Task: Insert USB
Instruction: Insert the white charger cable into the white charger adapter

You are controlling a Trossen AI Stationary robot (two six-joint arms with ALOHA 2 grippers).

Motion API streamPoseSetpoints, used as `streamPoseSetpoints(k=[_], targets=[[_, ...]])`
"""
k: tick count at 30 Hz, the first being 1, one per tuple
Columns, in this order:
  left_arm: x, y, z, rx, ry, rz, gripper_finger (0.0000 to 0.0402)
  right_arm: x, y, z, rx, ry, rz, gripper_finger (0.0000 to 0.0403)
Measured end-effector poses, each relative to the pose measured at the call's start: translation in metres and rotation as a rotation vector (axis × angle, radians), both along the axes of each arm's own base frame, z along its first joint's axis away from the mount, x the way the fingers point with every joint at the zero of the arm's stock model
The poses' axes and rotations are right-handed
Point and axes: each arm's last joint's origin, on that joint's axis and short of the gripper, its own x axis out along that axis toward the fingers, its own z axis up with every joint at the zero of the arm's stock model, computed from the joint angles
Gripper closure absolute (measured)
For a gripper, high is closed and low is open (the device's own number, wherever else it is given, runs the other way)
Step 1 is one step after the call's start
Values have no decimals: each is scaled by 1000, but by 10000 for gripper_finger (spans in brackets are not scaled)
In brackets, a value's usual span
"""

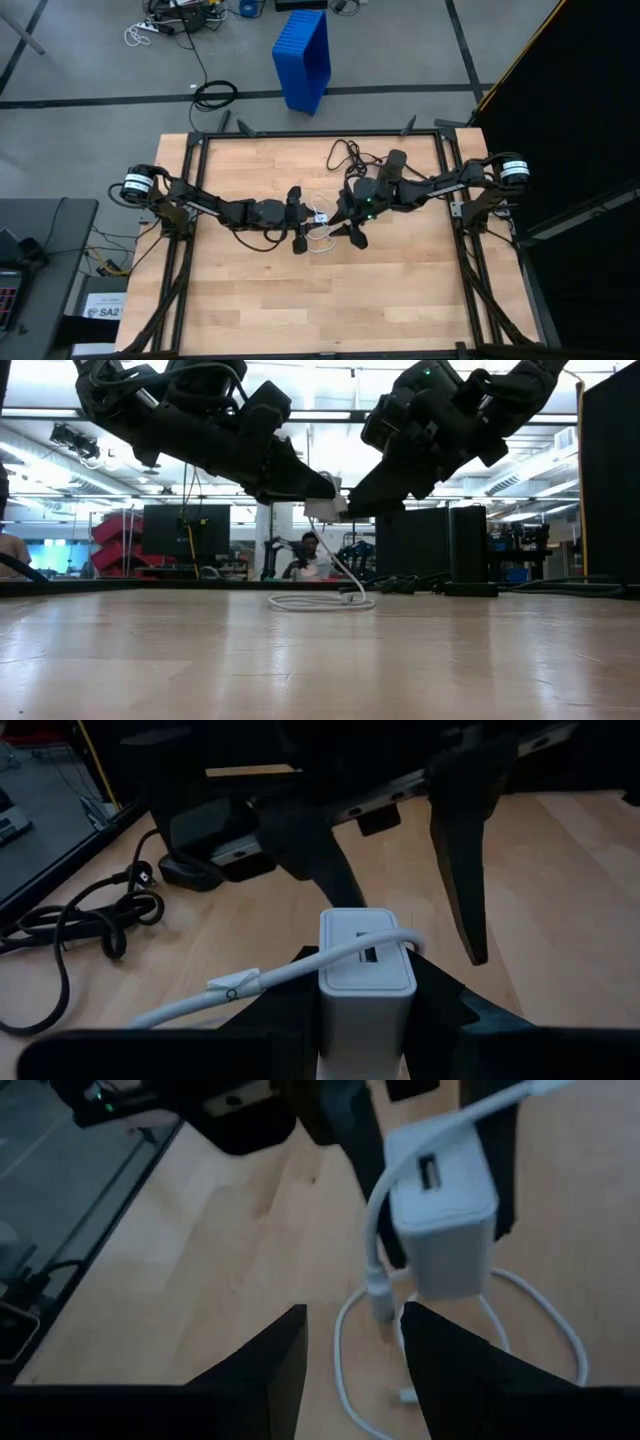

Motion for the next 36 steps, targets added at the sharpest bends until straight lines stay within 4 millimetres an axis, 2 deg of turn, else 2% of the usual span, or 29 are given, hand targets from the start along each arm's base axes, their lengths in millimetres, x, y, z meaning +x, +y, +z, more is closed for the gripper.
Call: streamPoseSetpoints(k=[21,31,36], targets=[[4,1,9,4,-52,37,327,2,-1,3,-16,-41,-31,287],[4,1,9,1,-46,32,327,3,-1,4,-24,-52,-35,336],[4,1,9,0,-41,33,327,3,-1,6,-25,-73,-35,343]])
